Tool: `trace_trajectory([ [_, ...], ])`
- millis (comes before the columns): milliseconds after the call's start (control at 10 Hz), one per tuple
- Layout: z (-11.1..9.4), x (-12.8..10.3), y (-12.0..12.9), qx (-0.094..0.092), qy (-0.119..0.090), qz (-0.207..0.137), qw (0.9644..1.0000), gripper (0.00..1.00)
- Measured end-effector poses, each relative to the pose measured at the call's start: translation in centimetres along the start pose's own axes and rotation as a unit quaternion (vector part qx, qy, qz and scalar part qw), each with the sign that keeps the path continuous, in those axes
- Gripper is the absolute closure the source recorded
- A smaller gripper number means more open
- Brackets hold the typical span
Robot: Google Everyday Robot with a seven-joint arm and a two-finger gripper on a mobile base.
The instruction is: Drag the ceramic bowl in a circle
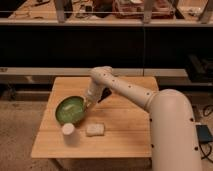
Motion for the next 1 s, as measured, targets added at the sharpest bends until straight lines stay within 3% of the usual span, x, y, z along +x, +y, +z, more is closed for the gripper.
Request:
trace_trajectory([
  [300,1.9,1.7,-2.9,0.010,-0.011,-0.022,0.9996,0.80],
  [600,2.2,4.2,-4.8,0.028,-0.010,-0.028,0.9992,0.80],
  [800,2.1,6.7,-4.5,0.032,-0.002,-0.015,0.9994,0.80],
  [1000,0.7,9.6,-3.0,0.030,0.021,0.008,0.9993,0.80],
])
